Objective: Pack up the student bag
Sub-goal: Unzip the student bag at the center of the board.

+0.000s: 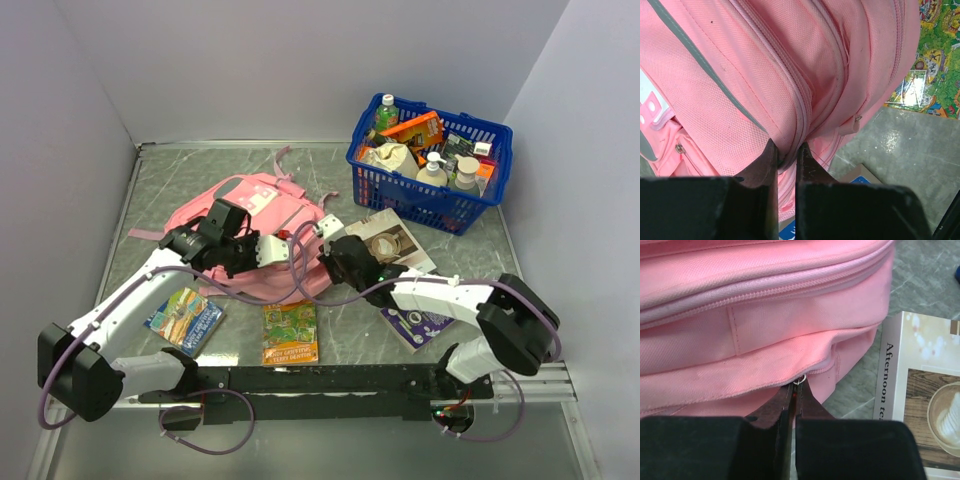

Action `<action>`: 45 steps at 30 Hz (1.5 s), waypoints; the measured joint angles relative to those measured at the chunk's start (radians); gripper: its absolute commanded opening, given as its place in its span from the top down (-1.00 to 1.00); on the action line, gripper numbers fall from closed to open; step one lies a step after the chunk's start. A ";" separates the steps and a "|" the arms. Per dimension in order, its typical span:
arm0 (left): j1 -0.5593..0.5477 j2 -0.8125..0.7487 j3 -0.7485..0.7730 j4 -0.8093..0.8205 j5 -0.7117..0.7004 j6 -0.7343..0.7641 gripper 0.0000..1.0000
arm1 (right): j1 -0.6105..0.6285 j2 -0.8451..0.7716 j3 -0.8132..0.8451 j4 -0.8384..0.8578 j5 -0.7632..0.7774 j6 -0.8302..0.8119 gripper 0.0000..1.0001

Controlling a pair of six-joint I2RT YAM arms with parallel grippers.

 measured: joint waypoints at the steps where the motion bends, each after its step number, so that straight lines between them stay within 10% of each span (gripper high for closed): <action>1: 0.000 0.000 0.000 0.000 -0.002 -0.003 0.99 | -0.001 -0.018 -0.011 0.004 -0.004 0.003 1.00; 10: -0.008 -0.026 -0.039 0.009 0.004 -0.023 0.99 | -0.016 -0.276 -0.058 -0.065 -0.127 0.029 1.00; 45: 0.021 0.029 0.082 -0.042 0.052 -0.535 0.99 | 0.168 -0.263 0.009 -0.333 0.001 0.253 1.00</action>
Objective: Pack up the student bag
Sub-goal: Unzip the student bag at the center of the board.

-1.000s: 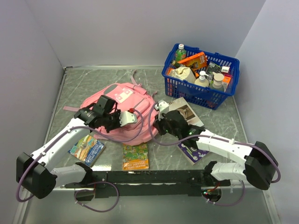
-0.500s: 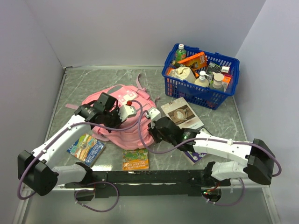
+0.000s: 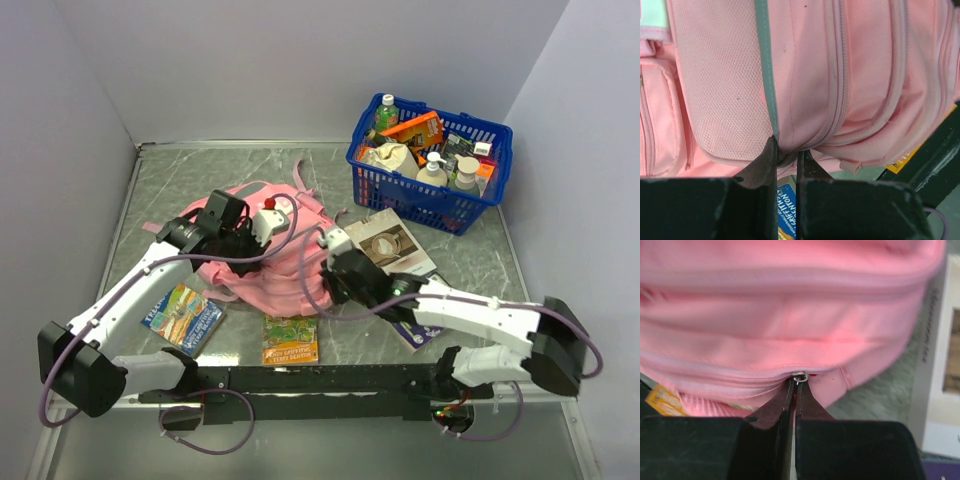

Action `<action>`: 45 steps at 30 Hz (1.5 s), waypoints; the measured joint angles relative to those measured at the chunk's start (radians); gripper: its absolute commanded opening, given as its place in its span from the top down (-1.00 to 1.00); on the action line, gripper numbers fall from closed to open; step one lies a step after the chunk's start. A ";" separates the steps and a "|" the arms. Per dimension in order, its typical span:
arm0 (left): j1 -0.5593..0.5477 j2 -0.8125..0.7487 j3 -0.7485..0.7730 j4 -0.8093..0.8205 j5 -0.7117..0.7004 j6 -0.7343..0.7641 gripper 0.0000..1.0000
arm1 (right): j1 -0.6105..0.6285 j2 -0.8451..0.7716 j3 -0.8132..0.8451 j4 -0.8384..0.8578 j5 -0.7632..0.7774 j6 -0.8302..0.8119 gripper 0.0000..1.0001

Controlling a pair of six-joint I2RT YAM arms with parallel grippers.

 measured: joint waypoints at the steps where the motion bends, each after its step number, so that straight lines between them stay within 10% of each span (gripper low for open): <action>1: 0.000 0.000 -0.002 0.000 -0.011 -0.005 0.99 | 0.002 0.039 0.046 -0.011 -0.011 -0.002 1.00; 21: -0.001 -0.006 -0.013 0.061 -0.133 -0.113 0.99 | 0.060 0.116 0.332 -0.265 -0.066 -0.053 1.00; 34: -0.024 0.008 0.051 0.112 -0.124 -0.106 0.99 | -0.017 -0.080 0.191 -0.173 -0.176 -0.033 1.00; 45: -0.045 -0.017 0.049 0.061 0.035 -0.075 0.76 | -0.318 -0.157 0.020 -0.067 -0.234 -0.011 1.00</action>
